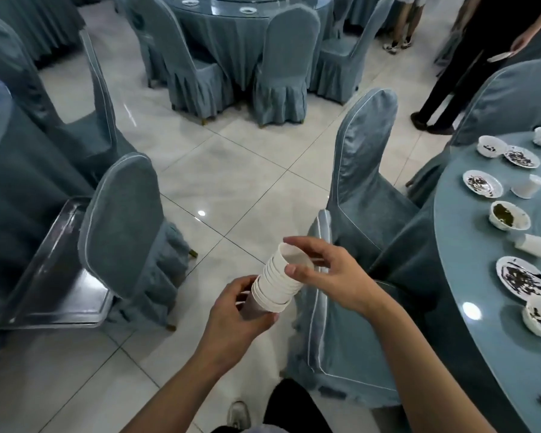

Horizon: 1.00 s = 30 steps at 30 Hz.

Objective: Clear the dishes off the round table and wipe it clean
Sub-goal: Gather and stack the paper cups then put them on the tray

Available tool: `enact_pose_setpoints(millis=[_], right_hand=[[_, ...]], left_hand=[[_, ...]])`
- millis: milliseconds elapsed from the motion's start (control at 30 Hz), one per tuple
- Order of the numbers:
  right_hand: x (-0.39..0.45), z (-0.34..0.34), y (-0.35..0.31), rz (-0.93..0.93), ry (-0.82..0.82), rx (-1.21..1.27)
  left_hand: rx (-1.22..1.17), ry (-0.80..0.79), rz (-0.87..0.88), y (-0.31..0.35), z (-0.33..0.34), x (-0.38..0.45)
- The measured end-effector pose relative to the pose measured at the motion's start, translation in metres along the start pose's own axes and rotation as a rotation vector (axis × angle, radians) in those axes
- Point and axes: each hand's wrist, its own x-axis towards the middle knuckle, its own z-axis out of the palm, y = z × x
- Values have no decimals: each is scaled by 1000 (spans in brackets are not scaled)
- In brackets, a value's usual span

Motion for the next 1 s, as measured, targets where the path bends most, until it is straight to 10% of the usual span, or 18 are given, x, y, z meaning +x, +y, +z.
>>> enact_pose_setpoints(millis=[367,1000], right_hand=[[97,-4,-8,-5,-58,-31],[191,-139,75,232,802,-679]], left_hand=[[18,-49,24,6,-31,105],[163,-358,102,103,50,353]])
